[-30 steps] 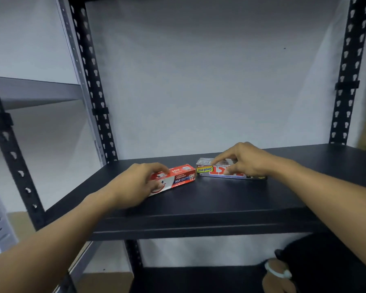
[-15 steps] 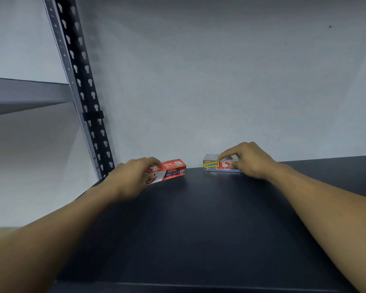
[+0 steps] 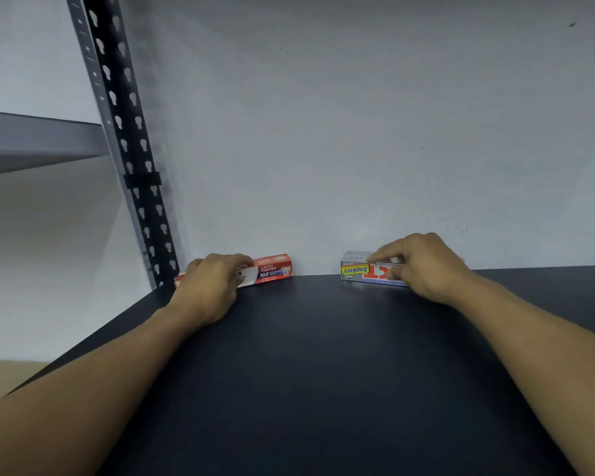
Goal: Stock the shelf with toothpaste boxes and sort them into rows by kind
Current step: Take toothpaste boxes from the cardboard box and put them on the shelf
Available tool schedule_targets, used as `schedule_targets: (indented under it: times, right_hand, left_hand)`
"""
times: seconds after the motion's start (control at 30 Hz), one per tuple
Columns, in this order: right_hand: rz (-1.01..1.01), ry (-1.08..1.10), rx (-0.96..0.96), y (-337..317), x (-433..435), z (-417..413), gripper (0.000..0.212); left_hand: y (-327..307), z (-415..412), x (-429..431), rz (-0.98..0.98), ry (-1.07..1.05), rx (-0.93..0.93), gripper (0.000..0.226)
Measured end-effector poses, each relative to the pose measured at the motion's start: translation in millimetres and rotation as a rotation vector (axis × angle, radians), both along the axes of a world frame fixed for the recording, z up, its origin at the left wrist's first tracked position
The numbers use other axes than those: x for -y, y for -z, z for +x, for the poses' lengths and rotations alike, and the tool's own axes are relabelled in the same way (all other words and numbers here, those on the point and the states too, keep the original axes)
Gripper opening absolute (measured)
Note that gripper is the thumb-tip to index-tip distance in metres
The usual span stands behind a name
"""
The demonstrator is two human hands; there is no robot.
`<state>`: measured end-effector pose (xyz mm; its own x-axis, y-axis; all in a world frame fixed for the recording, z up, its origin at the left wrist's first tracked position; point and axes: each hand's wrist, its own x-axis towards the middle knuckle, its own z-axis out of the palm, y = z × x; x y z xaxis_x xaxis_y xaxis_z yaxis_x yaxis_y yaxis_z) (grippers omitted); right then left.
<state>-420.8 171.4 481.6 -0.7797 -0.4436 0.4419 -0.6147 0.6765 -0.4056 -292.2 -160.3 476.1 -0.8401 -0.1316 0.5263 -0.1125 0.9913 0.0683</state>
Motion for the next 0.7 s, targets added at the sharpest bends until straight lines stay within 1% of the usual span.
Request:
schedule_targets:
  times: [0.17,0.33,0.43,0.53,0.63,0.7]
  right_hand:
    - [-0.004,0.012,-0.005,0.8,0.9,1.5,0.039]
    - [-0.02,0.019,-0.016,1.1,1.3,11.2,0.035]
    - [0.001,0.036,-0.043,-0.7,0.7,29.5,0.033]
    - [0.046,0.054,-0.11,-2.2,-2.4,57.8,0.035]
    - [0.038,0.056,-0.135,-1.1,-9.7,85.9,0.026]
    - [0.053,0.043,-0.088,2.4,-14.6,107.2,0.037]
  left_hand:
    - [1.0,4.0,0.5,0.024,0.018,-0.013,0.035]
    - [1.2,13.6,-6.7,-0.121,0.017,-0.039,0.035]
    - [2.1,26.1,-16.3,-0.154,0.029,-0.052,0.033]
    - [5.1,43.8,-24.9,-0.091,0.019,-0.037,0.038]
    - [10.5,64.6,-34.2,0.029,0.014,0.003,0.043]
    - [12.0,81.8,-44.8,0.095,0.008,0.047,0.048]
